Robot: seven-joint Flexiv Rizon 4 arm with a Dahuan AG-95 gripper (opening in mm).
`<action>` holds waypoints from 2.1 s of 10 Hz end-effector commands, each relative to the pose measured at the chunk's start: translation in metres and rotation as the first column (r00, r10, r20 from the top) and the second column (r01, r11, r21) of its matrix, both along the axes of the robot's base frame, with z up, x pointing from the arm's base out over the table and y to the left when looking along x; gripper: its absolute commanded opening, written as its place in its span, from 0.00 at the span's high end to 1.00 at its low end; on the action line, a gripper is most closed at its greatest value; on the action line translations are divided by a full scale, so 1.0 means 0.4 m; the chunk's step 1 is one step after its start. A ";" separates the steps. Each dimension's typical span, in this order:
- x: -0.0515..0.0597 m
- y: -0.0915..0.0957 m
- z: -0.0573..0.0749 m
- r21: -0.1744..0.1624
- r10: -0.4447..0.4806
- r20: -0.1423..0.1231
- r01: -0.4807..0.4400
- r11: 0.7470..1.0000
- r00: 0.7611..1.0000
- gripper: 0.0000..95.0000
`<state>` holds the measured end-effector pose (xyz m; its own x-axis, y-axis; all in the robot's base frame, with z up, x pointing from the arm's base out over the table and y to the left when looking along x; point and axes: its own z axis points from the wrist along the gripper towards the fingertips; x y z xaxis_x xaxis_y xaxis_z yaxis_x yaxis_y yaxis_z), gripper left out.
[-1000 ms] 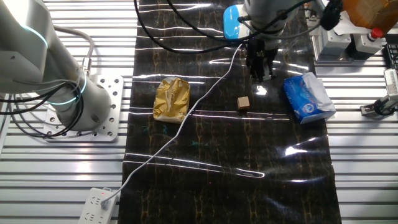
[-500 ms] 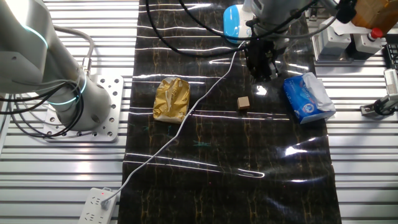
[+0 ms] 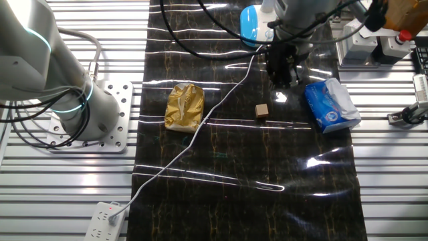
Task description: Turn on the desk lamp by pressing the button
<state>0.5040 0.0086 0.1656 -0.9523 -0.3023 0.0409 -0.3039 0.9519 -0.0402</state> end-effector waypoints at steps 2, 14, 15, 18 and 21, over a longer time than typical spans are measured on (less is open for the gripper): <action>0.001 0.003 -0.001 0.038 -0.233 0.006 0.232 0.972 0.973 1.00; 0.042 0.215 -0.070 0.052 -0.361 0.039 0.359 0.932 0.932 1.00; 0.047 0.239 -0.076 0.055 -0.376 0.041 0.373 0.926 0.926 1.00; 0.063 0.341 -0.119 0.069 -0.404 0.046 0.400 0.914 0.914 1.00; 0.067 0.426 -0.152 0.078 -0.447 0.045 0.443 0.893 0.893 1.00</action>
<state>0.5316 0.1800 0.1047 -0.9874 0.1565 -0.0252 0.1560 0.9876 0.0193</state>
